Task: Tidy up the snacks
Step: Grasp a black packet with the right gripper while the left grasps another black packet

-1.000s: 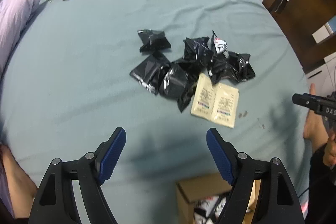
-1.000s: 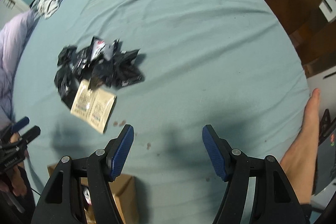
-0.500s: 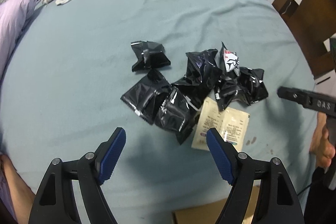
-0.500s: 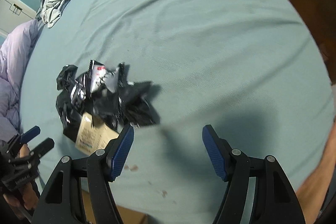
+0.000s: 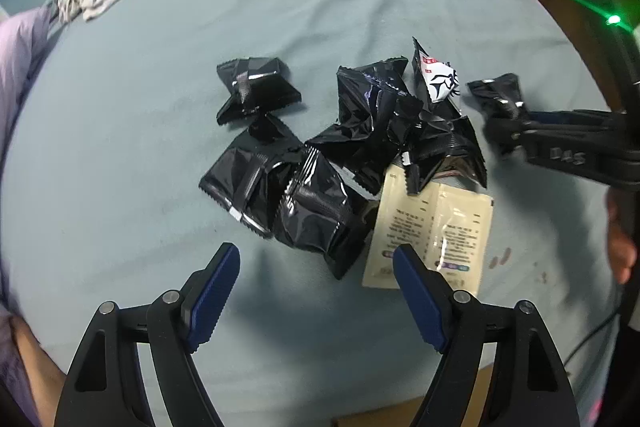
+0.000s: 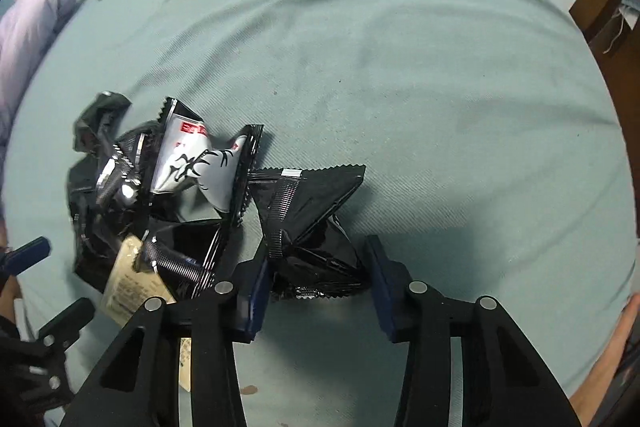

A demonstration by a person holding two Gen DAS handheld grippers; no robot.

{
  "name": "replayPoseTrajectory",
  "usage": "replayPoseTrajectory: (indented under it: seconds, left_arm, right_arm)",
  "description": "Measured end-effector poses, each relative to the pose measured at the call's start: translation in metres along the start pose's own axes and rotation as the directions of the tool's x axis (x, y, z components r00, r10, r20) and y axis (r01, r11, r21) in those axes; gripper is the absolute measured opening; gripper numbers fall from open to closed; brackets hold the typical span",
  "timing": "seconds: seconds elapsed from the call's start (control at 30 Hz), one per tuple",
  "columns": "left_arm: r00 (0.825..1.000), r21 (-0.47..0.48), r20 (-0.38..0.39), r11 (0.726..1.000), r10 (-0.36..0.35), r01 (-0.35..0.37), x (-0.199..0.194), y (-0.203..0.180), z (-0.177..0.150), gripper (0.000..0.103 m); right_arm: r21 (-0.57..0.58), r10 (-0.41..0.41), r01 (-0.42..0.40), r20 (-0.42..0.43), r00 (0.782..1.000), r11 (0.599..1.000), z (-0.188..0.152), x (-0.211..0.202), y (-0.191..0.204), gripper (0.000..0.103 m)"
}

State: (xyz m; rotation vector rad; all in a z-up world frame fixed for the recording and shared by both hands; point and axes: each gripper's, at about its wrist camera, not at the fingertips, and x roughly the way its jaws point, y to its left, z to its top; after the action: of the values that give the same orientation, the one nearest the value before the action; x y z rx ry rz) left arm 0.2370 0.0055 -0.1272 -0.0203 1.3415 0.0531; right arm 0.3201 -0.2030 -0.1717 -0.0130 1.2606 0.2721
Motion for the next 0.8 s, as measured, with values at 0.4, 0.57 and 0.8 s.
replayPoseTrajectory:
  seconds: [0.4, 0.57, 0.8]
  left_arm:
    - [0.998, 0.035, -0.025, 0.998, 0.055, -0.054, 0.038, -0.012, 0.026, 0.080]
    - [0.999, 0.069, -0.013, 0.997, 0.035, -0.034, 0.035, -0.013, 0.027, 0.058]
    - [0.999, 0.157, -0.014, 0.987, 0.037, -0.034, 0.024, -0.024, 0.014, 0.038]
  right_arm:
    - [-0.007, 0.031, -0.030, 0.028, 0.999, 1.000, -0.054, -0.052, -0.046, 0.041]
    - [-0.003, 0.012, -0.012, -0.015, 1.000, 1.000, -0.076, -0.058, -0.062, 0.041]
    - [0.039, -0.017, 0.018, -0.021, 1.000, 0.999, -0.092, -0.081, -0.071, 0.041]
